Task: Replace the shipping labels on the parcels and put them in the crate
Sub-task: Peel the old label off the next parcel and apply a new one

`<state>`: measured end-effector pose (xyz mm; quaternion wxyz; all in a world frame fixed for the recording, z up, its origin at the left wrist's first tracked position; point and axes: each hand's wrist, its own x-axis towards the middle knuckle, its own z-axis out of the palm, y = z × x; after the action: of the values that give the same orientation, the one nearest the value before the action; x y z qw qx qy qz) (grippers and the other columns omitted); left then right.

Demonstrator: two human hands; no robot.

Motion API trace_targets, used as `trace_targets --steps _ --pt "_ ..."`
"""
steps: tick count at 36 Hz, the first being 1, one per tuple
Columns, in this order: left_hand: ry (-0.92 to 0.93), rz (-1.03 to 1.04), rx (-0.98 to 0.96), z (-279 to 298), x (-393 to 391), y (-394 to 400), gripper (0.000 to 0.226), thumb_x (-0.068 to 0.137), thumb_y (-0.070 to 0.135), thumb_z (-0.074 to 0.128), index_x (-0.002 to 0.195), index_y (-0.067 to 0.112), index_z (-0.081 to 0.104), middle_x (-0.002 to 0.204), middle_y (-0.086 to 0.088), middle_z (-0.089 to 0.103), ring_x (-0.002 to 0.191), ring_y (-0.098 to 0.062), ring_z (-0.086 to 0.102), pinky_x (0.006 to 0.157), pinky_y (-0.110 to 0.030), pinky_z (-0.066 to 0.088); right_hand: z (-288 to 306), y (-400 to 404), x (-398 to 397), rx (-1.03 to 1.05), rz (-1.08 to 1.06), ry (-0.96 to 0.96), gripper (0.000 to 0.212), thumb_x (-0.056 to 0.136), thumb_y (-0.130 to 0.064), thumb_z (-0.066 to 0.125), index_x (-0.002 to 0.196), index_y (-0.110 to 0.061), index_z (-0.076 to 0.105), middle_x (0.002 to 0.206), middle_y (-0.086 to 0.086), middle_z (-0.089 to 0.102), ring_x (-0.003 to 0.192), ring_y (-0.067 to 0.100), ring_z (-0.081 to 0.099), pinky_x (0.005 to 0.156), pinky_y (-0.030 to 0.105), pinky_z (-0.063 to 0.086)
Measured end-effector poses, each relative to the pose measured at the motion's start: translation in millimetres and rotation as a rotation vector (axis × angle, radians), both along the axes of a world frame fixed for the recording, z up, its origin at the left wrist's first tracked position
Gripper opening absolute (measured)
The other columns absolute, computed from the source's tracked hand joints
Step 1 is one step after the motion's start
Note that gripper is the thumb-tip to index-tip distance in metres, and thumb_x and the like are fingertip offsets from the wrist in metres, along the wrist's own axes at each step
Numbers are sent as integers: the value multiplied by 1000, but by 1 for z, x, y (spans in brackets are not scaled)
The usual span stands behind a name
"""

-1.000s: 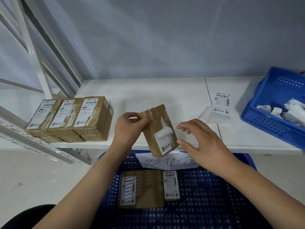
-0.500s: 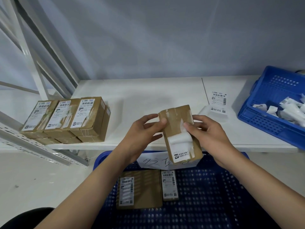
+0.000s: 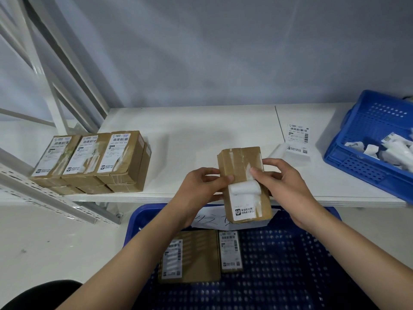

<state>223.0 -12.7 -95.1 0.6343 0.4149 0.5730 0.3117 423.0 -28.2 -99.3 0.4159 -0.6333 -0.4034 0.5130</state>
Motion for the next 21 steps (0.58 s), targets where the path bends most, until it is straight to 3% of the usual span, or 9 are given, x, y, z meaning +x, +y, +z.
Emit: trace_targets --steps 4,7,10,14,18,21 --pt "84 3 31 -1 0 1 46 85 30 82 123 11 64 104 -5 77 90 -17 76 80 -30 63 -1 0 -1 66 24 -139 42 89 -42 71 127 -33 55 110 -9 68 98 5 66 76 21 49" --pt "124 57 30 -4 -2 2 45 85 31 82 121 11 64 104 -5 75 89 -17 76 79 -32 64 -1 -3 -1 214 82 -289 36 92 -36 68 126 -33 56 112 -16 65 102 2 62 86 21 49" --pt "150 124 23 -7 -6 5 48 82 29 84 120 9 64 106 -8 74 93 -22 75 80 -35 64 -3 -6 -1 333 187 -407 27 96 -29 65 122 -34 61 109 -15 65 104 4 60 93 23 46" --pt "249 134 69 -10 -10 8 60 74 39 88 122 14 62 109 -5 73 95 -20 73 86 -41 63 -7 -9 -4 435 362 -577 24 99 -22 61 122 -24 68 114 -14 65 108 -2 54 95 10 39" --pt "332 102 115 -9 -7 6 59 77 42 86 123 17 60 110 2 70 98 -17 71 90 -42 61 -9 -10 -6 459 426 -636 23 100 -17 59 119 -19 72 118 -9 67 114 9 54 96 5 32" --pt "371 80 128 -9 -4 4 58 79 43 84 124 18 58 112 3 69 99 -17 70 91 -42 61 -7 -9 -6 455 435 -657 22 100 -16 60 117 -17 72 113 -7 68 111 13 53 94 12 35"
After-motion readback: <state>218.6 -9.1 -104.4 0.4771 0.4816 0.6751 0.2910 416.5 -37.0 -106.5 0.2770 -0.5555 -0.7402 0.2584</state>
